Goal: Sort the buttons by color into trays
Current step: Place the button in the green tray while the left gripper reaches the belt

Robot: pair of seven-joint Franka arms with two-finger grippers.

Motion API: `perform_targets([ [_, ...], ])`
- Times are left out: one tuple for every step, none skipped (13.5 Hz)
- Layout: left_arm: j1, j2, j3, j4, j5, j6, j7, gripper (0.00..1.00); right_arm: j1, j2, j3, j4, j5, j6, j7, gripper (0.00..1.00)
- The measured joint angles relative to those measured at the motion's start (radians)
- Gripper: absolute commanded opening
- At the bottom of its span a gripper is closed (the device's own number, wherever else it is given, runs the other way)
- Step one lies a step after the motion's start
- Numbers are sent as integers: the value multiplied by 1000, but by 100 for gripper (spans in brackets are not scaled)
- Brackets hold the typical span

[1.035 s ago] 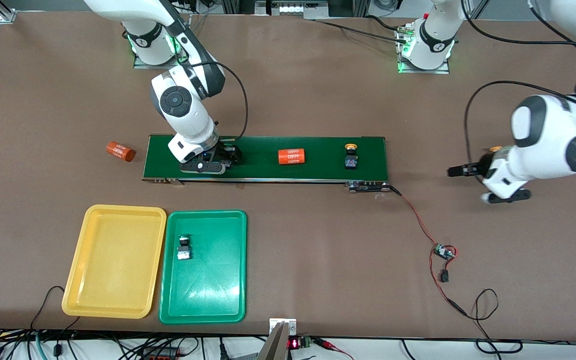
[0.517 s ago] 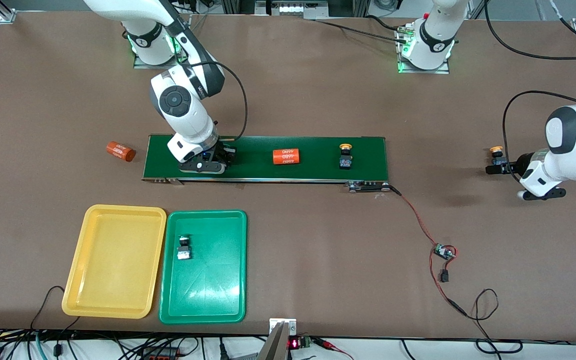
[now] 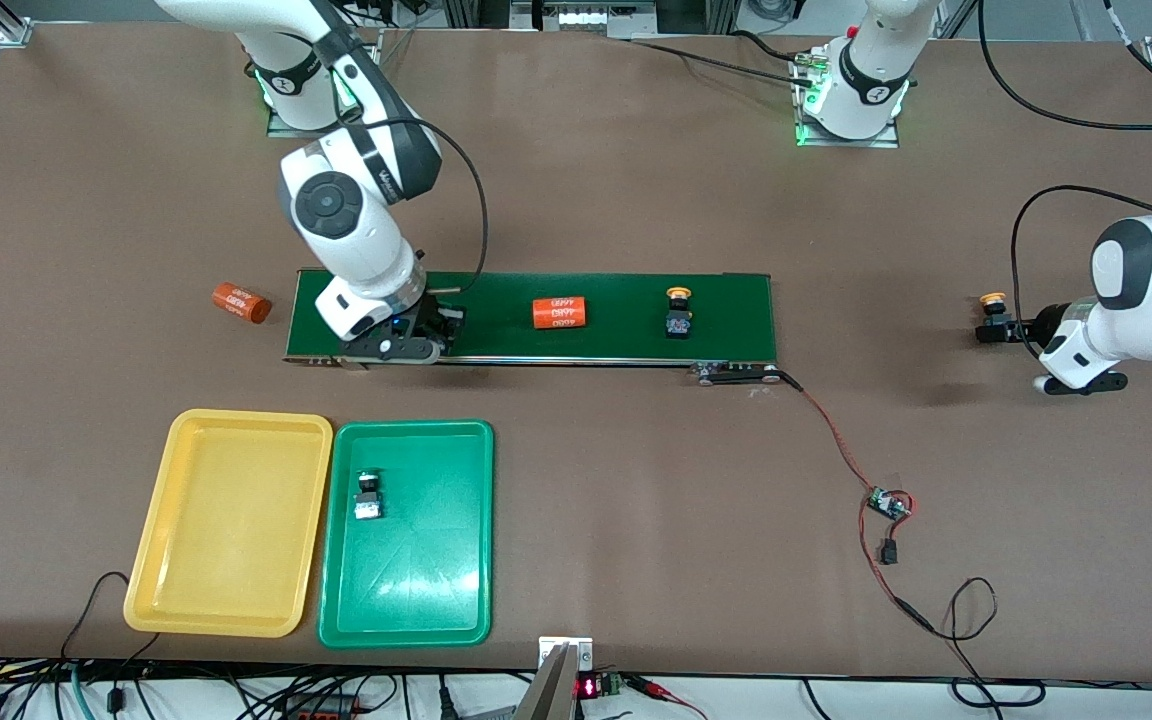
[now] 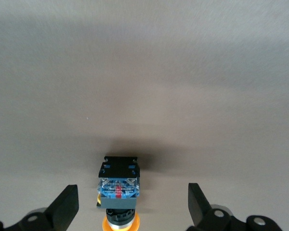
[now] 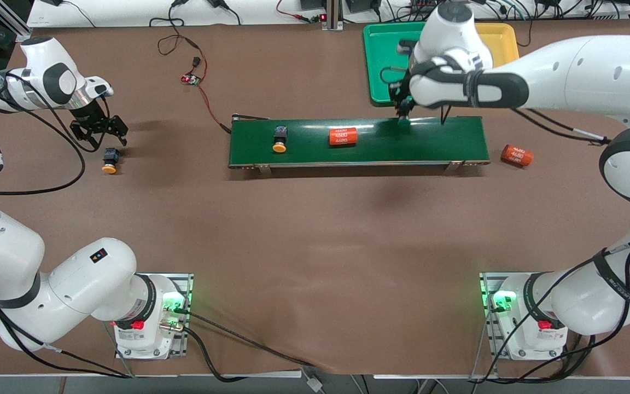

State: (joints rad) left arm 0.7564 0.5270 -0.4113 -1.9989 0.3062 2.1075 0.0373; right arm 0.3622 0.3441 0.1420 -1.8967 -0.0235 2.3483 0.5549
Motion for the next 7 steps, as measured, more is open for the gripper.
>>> perform_targets([
  [9,7,0,-8,0,0,10,100,-4,10,-15,61,-7,-25,-27,23],
  [18,11,0,-19,0,0,15,100,-8,30,-31,116,-16,-37,-57,23],
  [25,11,0,-30,0,0,20,100,-11,65,-46,166,-23,-41,-86,23],
  [27,11,0,-39,0,0,24,97,-12,109,-61,209,-25,-41,-112,23],
  [28,11,0,-49,0,0,25,86,-13,161,-77,252,-26,-38,-133,23],
  [28,11,-1,-61,3,1,26,72,-13,215,-90,296,-26,-33,-147,23],
  [28,12,-2,-73,12,7,26,59,-15,268,-102,343,-27,-23,-160,23],
])
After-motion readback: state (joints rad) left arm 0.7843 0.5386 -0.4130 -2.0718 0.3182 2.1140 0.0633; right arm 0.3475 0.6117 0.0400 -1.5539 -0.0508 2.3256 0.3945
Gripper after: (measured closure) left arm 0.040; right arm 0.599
